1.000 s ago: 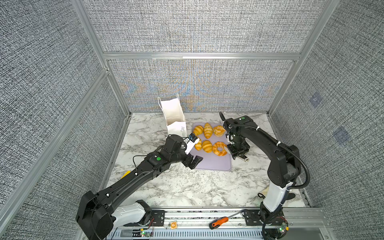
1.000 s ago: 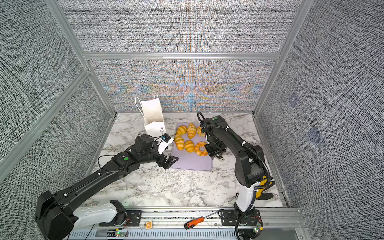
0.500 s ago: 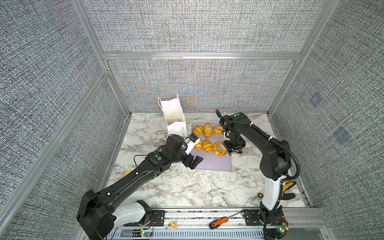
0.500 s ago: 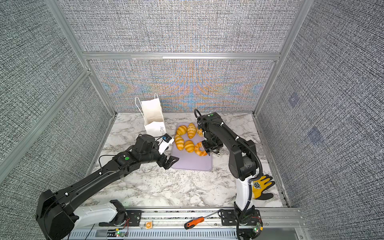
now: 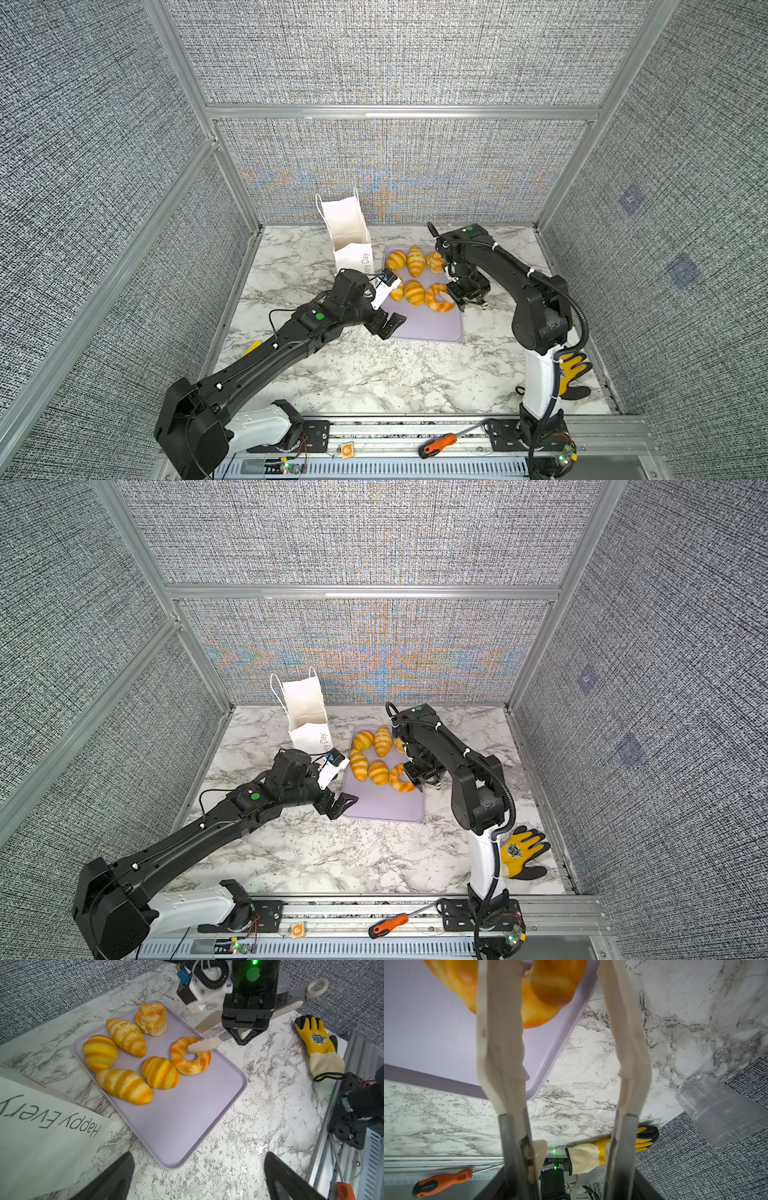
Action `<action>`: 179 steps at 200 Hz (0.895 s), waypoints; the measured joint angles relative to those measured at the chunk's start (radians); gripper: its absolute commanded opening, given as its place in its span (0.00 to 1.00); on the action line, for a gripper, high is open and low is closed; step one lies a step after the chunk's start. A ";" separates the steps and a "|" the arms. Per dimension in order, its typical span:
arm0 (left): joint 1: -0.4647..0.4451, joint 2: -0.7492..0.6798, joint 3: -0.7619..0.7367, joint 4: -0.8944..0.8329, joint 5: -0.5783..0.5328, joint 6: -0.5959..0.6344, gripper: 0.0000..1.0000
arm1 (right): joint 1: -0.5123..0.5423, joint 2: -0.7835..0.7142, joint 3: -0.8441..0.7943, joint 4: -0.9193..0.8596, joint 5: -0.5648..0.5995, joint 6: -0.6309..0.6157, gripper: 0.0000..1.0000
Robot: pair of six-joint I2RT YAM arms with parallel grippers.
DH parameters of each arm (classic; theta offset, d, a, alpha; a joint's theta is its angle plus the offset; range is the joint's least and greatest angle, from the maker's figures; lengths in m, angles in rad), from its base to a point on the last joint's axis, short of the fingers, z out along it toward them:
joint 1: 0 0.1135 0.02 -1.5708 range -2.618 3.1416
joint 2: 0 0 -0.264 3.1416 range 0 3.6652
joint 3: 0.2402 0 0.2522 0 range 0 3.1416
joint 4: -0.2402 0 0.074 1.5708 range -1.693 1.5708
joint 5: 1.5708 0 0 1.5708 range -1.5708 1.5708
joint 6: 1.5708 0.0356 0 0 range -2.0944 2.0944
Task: Place the fake bread into the paper bag
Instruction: 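Close the tongs around the ring-shaped bread with the right gripper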
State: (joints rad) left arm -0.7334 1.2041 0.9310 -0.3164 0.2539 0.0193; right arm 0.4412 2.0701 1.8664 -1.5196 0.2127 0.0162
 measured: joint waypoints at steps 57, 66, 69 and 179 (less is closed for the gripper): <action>0.000 0.000 0.000 0.000 0.000 0.004 0.99 | 0.018 0.028 0.010 0.000 0.012 -0.030 0.62; 0.000 0.000 0.000 0.000 0.000 0.004 0.99 | 0.020 0.030 0.010 0.000 0.016 -0.035 0.62; 0.000 0.000 0.000 0.000 0.000 0.004 0.99 | 0.022 0.031 0.010 0.000 0.018 -0.037 0.62; 0.000 -0.007 0.000 -0.001 -0.016 0.003 0.99 | 0.015 0.089 0.048 0.004 0.037 -0.050 0.65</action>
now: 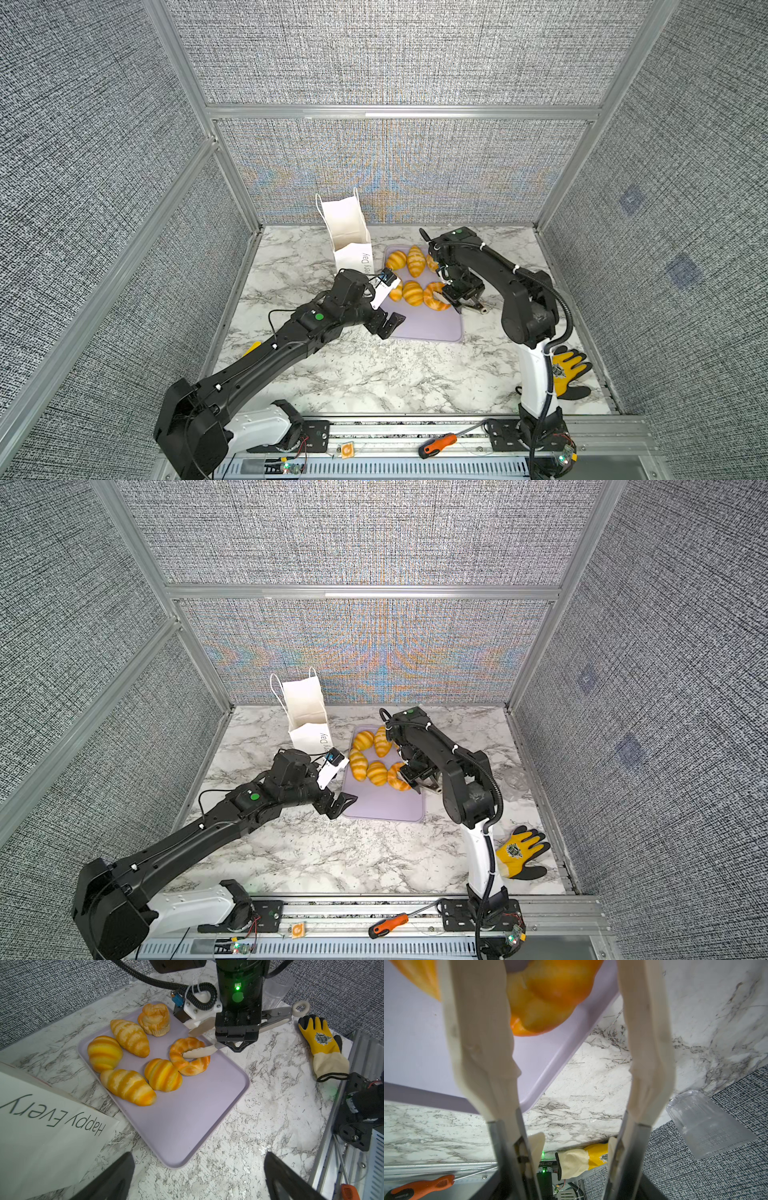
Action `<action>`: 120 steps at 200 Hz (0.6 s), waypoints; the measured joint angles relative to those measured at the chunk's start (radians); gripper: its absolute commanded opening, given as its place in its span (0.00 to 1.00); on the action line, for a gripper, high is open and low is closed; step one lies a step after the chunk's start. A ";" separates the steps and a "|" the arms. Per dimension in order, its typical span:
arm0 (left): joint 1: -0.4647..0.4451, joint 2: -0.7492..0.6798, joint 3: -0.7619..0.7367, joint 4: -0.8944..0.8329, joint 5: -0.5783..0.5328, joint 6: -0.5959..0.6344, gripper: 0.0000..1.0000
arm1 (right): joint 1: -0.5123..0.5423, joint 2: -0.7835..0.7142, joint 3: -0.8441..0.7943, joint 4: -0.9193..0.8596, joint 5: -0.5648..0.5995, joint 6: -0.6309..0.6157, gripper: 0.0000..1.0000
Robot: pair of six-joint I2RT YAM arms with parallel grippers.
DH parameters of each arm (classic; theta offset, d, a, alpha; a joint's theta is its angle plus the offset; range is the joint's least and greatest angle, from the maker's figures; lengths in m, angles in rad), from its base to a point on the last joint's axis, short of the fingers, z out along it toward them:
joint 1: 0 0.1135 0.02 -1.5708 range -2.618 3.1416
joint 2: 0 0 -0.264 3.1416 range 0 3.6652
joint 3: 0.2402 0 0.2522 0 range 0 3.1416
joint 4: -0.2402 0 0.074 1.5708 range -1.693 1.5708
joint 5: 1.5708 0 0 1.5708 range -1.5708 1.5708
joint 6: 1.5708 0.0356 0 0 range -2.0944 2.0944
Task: Place the fake bread into the paper bag
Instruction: 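Close the tongs around the ring-shaped bread with the right gripper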
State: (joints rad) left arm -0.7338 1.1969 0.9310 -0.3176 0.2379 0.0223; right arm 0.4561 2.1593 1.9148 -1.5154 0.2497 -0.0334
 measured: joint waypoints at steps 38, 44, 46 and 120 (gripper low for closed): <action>0.000 -0.001 0.000 0.000 -0.002 0.000 0.99 | -0.005 0.008 0.047 -0.002 -0.020 0.019 0.65; 0.000 -0.001 0.000 0.000 -0.002 0.000 0.99 | -0.005 0.012 0.051 -0.003 -0.022 0.021 0.65; 0.000 -0.001 0.000 -0.001 -0.002 0.000 0.99 | -0.005 0.013 0.051 -0.003 -0.023 0.021 0.65; -0.001 0.000 0.000 -0.007 -0.003 0.000 0.99 | -0.008 0.056 0.055 -0.025 -0.050 0.024 0.59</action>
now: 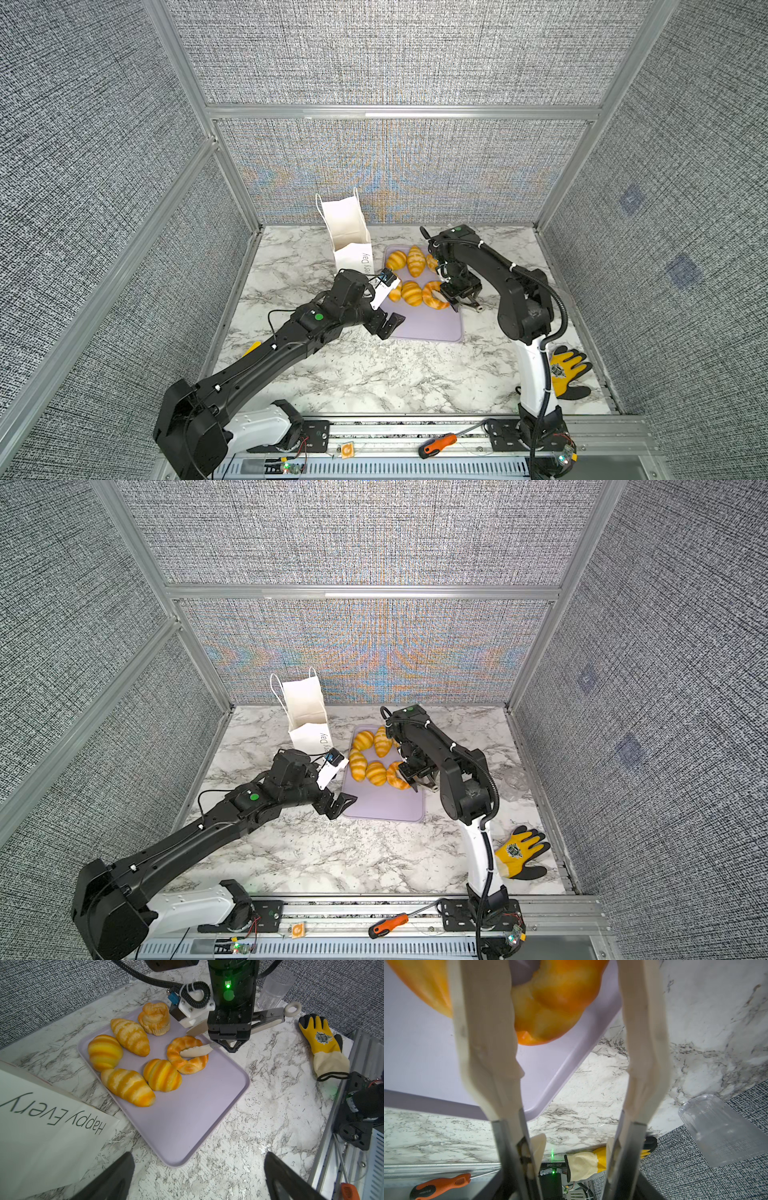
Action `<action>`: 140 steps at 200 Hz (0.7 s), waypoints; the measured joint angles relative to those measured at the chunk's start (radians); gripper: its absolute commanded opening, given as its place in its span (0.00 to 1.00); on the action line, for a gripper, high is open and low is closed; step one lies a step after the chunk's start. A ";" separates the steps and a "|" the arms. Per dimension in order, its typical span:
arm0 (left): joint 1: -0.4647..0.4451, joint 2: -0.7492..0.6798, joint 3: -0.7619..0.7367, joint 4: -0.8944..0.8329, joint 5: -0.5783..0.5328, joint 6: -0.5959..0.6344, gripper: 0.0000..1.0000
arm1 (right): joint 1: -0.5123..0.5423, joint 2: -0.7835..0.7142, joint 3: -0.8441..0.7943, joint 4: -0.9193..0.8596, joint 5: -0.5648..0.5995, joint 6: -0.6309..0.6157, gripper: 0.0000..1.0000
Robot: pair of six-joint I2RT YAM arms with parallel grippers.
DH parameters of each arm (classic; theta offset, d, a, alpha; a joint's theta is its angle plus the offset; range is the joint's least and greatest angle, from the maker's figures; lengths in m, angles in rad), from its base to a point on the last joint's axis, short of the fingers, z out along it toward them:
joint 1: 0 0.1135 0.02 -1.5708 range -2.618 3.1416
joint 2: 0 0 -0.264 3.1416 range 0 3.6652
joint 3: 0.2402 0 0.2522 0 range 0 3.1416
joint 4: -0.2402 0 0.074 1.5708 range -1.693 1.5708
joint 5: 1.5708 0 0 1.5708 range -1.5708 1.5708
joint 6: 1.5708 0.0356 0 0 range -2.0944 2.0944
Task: Place the fake bread into the paper bag
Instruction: 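Close the tongs around the ring-shaped bread with the right gripper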
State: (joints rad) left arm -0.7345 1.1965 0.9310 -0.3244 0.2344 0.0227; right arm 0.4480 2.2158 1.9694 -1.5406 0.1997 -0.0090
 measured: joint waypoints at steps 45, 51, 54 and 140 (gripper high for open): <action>-0.001 0.002 0.005 -0.007 -0.020 0.003 0.99 | -0.001 -0.003 -0.029 0.000 -0.010 -0.003 0.40; -0.001 0.003 0.008 -0.011 -0.021 0.003 0.99 | -0.001 -0.007 -0.036 0.000 -0.010 -0.003 0.39; -0.001 0.003 0.010 -0.014 -0.022 0.003 0.99 | -0.002 -0.009 -0.040 0.000 -0.010 -0.003 0.38; -0.001 -0.017 0.039 -0.015 -0.022 0.004 0.99 | -0.003 -0.128 -0.082 0.029 -0.063 0.009 0.25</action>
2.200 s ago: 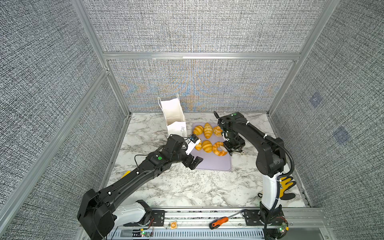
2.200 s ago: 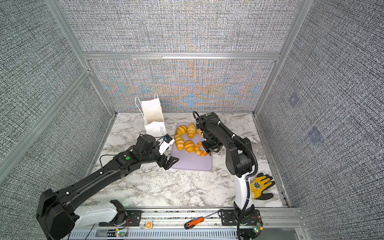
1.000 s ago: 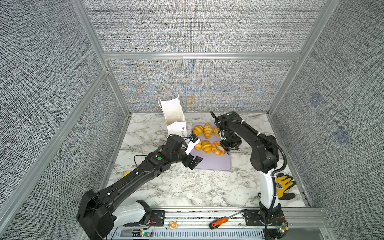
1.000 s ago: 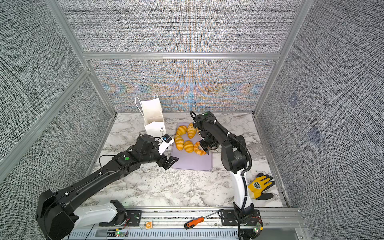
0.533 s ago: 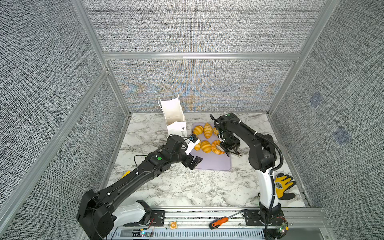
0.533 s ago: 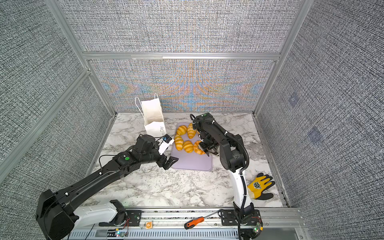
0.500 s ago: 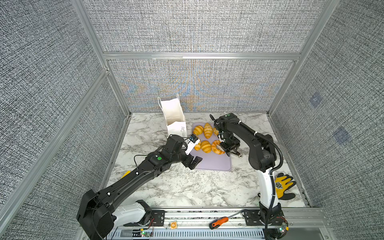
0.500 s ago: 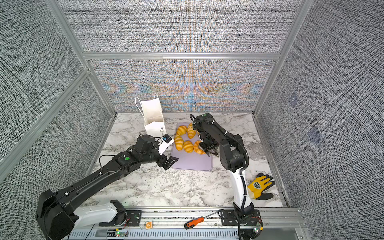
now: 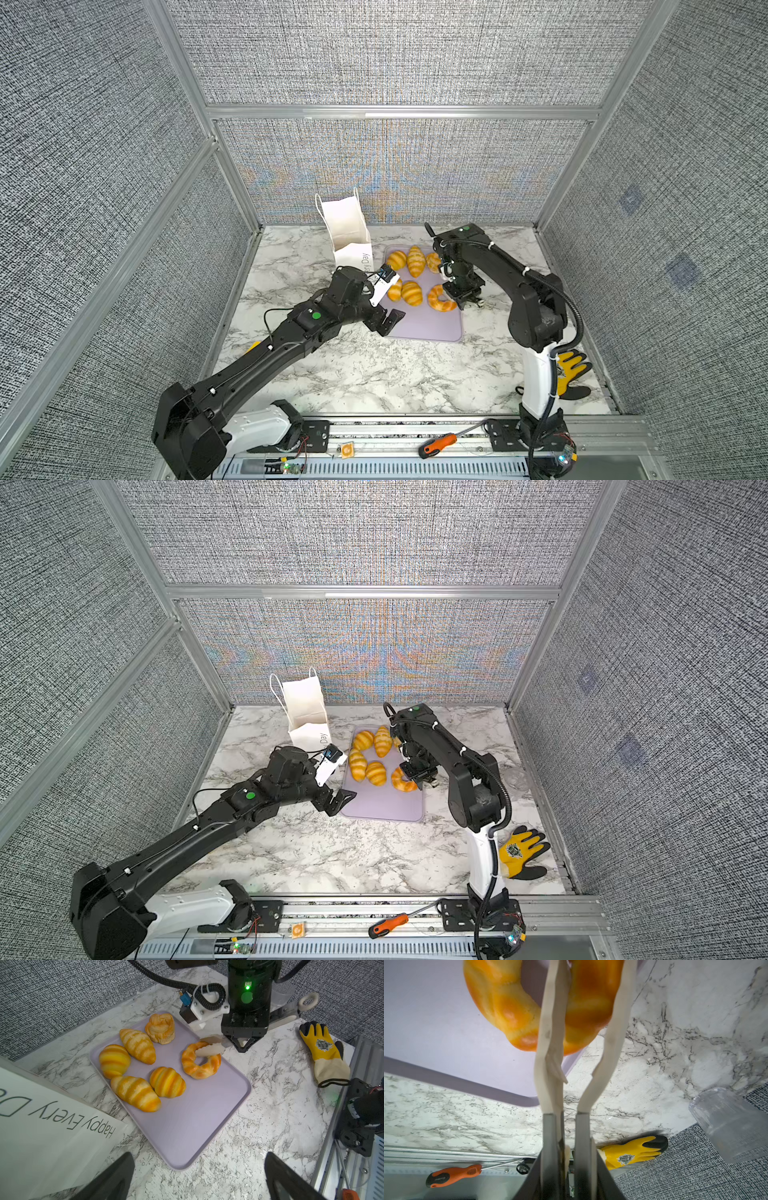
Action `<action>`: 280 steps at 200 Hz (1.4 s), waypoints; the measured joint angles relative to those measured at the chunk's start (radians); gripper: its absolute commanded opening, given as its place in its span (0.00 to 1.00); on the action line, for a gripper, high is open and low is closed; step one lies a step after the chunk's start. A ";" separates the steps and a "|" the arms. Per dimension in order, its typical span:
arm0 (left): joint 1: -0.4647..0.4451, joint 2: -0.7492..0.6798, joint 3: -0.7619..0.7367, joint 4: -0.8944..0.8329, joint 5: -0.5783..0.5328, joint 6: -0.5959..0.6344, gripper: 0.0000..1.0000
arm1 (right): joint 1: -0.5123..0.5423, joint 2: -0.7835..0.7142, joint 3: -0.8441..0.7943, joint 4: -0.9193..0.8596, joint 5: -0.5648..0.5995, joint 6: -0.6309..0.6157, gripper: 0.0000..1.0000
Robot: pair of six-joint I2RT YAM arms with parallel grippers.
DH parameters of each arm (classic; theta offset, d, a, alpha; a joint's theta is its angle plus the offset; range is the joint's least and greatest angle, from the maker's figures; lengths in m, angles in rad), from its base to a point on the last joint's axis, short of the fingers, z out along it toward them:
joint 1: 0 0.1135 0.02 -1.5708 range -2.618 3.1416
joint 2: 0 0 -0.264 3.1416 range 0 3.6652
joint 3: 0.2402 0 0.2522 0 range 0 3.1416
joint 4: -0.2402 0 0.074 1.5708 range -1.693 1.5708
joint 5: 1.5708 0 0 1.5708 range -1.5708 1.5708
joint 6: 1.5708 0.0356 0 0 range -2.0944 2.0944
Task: Place the fake bread into the paper bag
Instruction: 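Close the tongs around the ring-shaped bread with the right gripper, then lift the ring bread with right tongs while left gripper pulls bag back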
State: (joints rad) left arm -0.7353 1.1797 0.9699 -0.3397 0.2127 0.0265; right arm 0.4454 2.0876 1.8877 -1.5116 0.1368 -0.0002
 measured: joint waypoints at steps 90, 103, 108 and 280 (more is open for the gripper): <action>0.000 -0.019 0.037 0.008 -0.050 -0.005 0.99 | -0.001 -0.058 -0.058 0.072 -0.042 0.008 0.21; 0.000 -0.025 0.040 0.008 -0.057 -0.005 0.99 | -0.001 -0.064 -0.058 0.077 -0.053 0.014 0.21; 0.000 -0.027 0.041 0.008 -0.061 -0.006 0.99 | -0.001 -0.065 -0.058 0.078 -0.057 0.014 0.21; 0.114 -0.015 0.280 -0.151 -0.129 -0.023 0.99 | 0.010 -0.176 0.085 0.076 -0.118 0.071 0.19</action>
State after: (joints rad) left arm -0.6216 1.1648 1.2495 -0.4904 0.0837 0.0032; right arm 0.4553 1.9114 1.9724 -1.4361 0.0185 0.0708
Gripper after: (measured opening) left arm 0.991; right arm 0.233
